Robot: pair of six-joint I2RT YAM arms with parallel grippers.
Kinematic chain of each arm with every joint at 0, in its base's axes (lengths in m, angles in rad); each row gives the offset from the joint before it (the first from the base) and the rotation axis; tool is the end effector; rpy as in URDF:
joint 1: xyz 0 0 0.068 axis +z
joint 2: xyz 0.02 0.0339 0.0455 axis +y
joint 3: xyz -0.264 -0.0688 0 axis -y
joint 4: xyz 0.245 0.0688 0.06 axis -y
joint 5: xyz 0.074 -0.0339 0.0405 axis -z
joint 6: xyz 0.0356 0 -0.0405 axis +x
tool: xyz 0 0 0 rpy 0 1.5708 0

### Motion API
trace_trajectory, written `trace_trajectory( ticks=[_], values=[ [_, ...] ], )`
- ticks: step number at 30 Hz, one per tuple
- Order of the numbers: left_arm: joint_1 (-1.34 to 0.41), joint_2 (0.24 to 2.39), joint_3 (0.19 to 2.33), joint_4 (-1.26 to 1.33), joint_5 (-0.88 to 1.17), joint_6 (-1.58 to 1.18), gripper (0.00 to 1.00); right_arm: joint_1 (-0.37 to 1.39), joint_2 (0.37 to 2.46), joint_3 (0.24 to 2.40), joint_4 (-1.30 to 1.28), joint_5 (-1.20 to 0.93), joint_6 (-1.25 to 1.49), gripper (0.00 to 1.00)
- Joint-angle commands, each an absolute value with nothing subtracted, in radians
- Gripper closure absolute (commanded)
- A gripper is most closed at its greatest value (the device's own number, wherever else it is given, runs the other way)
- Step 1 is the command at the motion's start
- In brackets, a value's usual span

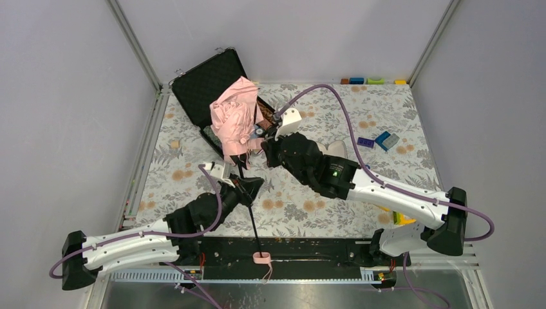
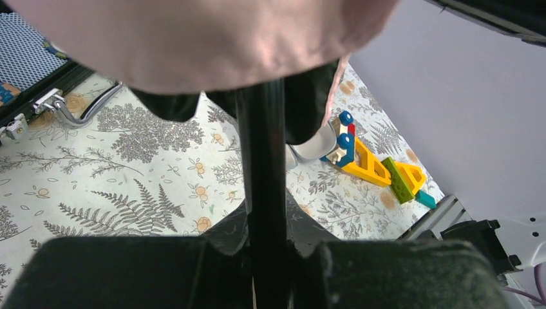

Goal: Open the umbrella

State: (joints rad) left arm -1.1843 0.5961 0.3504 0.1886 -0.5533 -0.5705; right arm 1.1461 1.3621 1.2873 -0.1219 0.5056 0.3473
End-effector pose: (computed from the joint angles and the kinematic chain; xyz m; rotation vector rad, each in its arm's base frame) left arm 0.0768 -0.1392 0.2544 0.0761 1.6944 -0.8927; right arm 0.1464 0.2819 0.3927 -0.3385 1.7547 0.6427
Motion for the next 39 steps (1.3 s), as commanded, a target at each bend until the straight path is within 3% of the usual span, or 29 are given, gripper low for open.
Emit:
trace_trajectory(
  ticks=[1, 3, 4, 7, 9, 16, 26, 28, 29, 31, 32, 35, 39],
  values=[
    [-1.183, 0.59, 0.371, 0.285, -0.58, -0.57, 1.0, 1.132, 1.321, 1.261, -0.091, 0.511, 0.384, 1.0],
    [-1.183, 0.591, 0.371, 0.285, -0.572, -0.574, 1.0, 1.128, 1.3, 1.235, -0.056, 0.485, 0.385, 1.0],
    [-1.183, 0.591, 0.372, 0.283, -0.569, -0.575, 1.0, 1.128, 1.288, 1.223, -0.04, 0.477, 0.389, 0.94],
    [-1.183, 0.589, 0.377, 0.278, -0.559, -0.57, 1.0, 1.122, 1.247, 1.191, -0.011, 0.461, 0.397, 0.4],
    [-1.183, 0.589, 0.382, 0.273, -0.551, -0.569, 1.0, 1.114, 1.217, 1.173, -0.011, 0.449, 0.417, 0.17],
    [-1.183, 0.593, 0.38, 0.273, -0.531, -0.574, 1.0, 1.078, 1.145, 1.1, 0.105, 0.291, 0.47, 0.0],
    [-1.181, 0.627, 0.387, 0.309, -0.391, -0.474, 1.0, 0.979, 1.362, 1.262, 0.176, -0.028, 0.592, 0.0],
    [-1.172, 0.629, 0.398, 0.278, -0.39, -0.457, 1.0, 0.95, 1.422, 1.344, 0.121, -0.112, 0.593, 0.12],
    [-1.16, 0.631, 0.405, 0.261, -0.376, -0.451, 1.0, 0.929, 1.442, 1.387, 0.082, -0.179, 0.585, 0.25],
    [-1.106, 0.623, 0.415, 0.219, -0.346, -0.471, 1.0, 0.897, 1.437, 1.445, 0.012, -0.223, 0.546, 0.68],
    [-1.062, 0.618, 0.415, 0.194, -0.328, -0.507, 1.0, 0.883, 1.404, 1.454, -0.039, -0.215, 0.515, 0.84],
    [-0.875, 0.595, 0.395, 0.133, -0.218, -0.612, 1.0, 0.853, 1.262, 1.442, -0.151, -0.105, 0.416, 0.9],
    [-0.716, 0.584, 0.366, 0.135, -0.099, -0.677, 1.0, 0.831, 1.079, 1.371, -0.223, 0.012, 0.38, 0.8]
  ],
)
